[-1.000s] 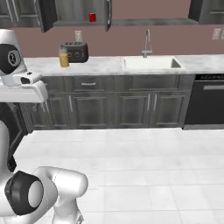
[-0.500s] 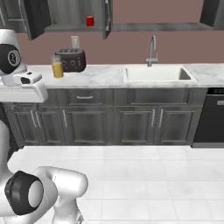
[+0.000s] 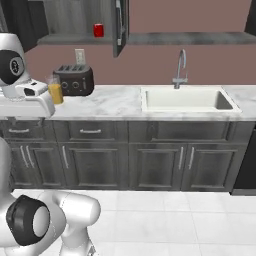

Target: There is a tray on the dining counter. Grab the cup, mug, and pitcher and place them on the tray. The pitcher may be placed next to the tray if it cannot fit the tray.

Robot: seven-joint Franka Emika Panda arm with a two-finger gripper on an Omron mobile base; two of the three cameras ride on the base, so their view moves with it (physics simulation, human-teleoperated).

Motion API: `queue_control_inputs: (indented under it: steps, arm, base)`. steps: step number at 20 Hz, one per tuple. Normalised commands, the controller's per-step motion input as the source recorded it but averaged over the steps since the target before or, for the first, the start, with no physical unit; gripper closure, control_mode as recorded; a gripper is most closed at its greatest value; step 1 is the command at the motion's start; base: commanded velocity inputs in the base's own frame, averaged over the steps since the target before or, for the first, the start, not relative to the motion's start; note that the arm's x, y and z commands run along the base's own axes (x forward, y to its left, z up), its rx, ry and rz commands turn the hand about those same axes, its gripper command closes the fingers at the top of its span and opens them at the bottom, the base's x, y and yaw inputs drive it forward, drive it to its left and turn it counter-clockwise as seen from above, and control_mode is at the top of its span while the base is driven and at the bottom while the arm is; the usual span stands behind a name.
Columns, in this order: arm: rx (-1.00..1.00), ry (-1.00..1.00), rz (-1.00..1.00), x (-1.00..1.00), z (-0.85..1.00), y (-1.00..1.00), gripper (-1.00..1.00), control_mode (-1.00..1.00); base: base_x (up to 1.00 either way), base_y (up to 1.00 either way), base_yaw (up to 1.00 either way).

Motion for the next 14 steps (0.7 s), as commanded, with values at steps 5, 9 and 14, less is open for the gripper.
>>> queue_control_inputs:
  steps: [5,9,14]
  arm:
    - [0.0,0.0,0.0,0.0,0.0,0.0,-1.0,1.0]
    - [0.0,0.0,0.0,0.0,0.0,0.0,-1.0,1.0]
    - [0.0,0.0,0.0,0.0,0.0,0.0,-1.0,1.0]
  base:
    - [0.83,0.0,0.04]
    - [0.56,-0.02,0.03]
    - [0.54,-0.06,0.05]
